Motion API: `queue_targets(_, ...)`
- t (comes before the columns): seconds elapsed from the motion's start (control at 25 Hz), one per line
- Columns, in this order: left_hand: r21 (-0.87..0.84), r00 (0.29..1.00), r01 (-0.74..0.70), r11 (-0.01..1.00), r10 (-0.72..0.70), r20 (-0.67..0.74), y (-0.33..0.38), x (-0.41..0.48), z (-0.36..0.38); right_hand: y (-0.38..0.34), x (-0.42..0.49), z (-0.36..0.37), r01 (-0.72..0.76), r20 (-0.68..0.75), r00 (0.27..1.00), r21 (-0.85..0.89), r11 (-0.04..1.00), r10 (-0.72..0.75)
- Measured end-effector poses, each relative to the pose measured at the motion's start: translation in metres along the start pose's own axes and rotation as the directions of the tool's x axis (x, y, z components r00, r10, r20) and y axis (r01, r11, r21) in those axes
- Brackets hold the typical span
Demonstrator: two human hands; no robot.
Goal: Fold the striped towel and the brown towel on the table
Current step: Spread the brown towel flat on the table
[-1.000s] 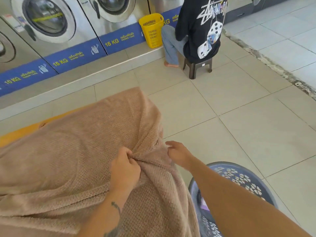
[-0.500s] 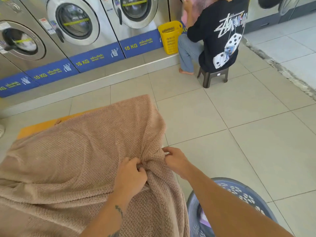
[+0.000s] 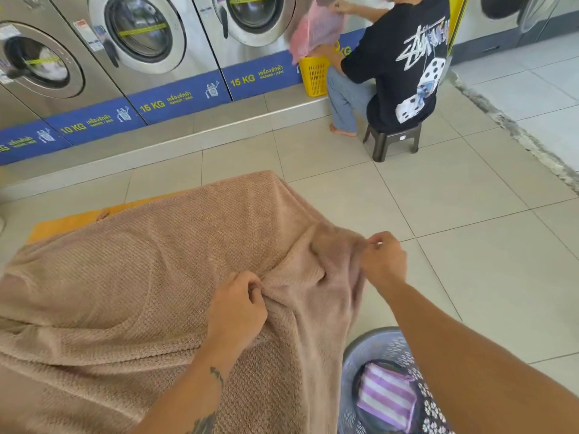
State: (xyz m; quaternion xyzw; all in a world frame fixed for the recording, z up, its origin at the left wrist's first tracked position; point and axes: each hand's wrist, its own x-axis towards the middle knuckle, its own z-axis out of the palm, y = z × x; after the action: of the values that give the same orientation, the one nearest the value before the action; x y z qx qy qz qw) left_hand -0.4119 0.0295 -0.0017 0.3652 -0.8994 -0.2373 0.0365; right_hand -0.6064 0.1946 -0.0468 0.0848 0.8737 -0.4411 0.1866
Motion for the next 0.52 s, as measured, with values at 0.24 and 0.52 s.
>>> queue_targets(0.24,0.115,0.969,-0.155,0.981,0.129,0.209,0.005,-0.008,0.006,0.009,-0.023,0.006,0.165,0.279,0.954,-0.18,0.97,-0.111)
queue_targets(0.52,-0.126,0.992,-0.007,0.992,0.023,0.124,0.001,-0.022,-0.023,-0.01,-0.071,0.036,0.342,0.49,0.831,-0.075,0.937,-0.264)
